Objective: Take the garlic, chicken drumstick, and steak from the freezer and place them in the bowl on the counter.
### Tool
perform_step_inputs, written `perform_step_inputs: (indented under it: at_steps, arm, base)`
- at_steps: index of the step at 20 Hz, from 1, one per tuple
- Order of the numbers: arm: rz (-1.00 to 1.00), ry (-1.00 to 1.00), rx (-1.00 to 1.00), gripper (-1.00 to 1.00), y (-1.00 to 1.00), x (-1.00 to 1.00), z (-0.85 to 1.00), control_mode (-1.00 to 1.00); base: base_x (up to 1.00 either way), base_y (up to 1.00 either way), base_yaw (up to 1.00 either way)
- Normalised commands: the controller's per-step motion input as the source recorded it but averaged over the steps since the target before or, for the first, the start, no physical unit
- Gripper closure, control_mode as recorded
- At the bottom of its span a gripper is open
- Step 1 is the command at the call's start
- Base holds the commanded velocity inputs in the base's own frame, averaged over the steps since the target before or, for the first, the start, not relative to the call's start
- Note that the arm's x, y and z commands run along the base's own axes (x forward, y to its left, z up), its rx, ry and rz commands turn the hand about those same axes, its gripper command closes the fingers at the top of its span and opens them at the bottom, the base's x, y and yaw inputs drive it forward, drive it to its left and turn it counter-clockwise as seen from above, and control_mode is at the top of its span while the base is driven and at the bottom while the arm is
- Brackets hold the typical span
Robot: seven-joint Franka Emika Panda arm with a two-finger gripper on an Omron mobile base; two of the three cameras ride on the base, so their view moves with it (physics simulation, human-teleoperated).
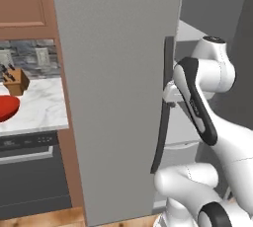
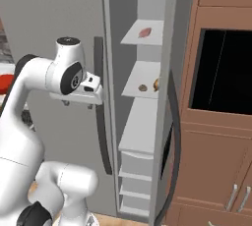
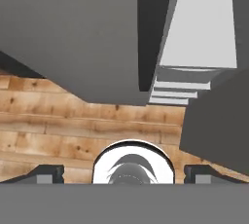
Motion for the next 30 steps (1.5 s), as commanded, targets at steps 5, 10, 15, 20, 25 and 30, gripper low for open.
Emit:
perform_step_inputs:
  at_steps: [5, 10, 15, 20, 25, 30]
  arm:
    - [0.00, 0.00, 0.00, -1.00, 0.00, 0.00, 0.00, 1.00]
    - [0.00, 0.00, 0.00, -1.00, 0.00, 0.00, 0.00, 1.00]
    - [0.00, 0.00, 0.00, -1.00, 0.00, 0.00, 0.00, 1.00]
    - [0.00, 0.00, 0.00, -1.00, 0.00, 0.00, 0.00, 1.00]
    - [0.00, 0.00, 0.00, -1.00, 0.00, 0.00, 0.00, 1.00]
    - [-0.13, 0.00, 0.00, -1.00, -0.27, 1.00, -0.03, -1.00]
  base:
    - [-0.06, -0.72, 0.00]
    - [0.25, -0.26, -0.01]
    - [0.32, 0.00, -0.06]
    - [0.66, -0.27, -0.19]
    - [0.84, -0.05, -0.13]
    - [0.00, 0.00, 0.00]
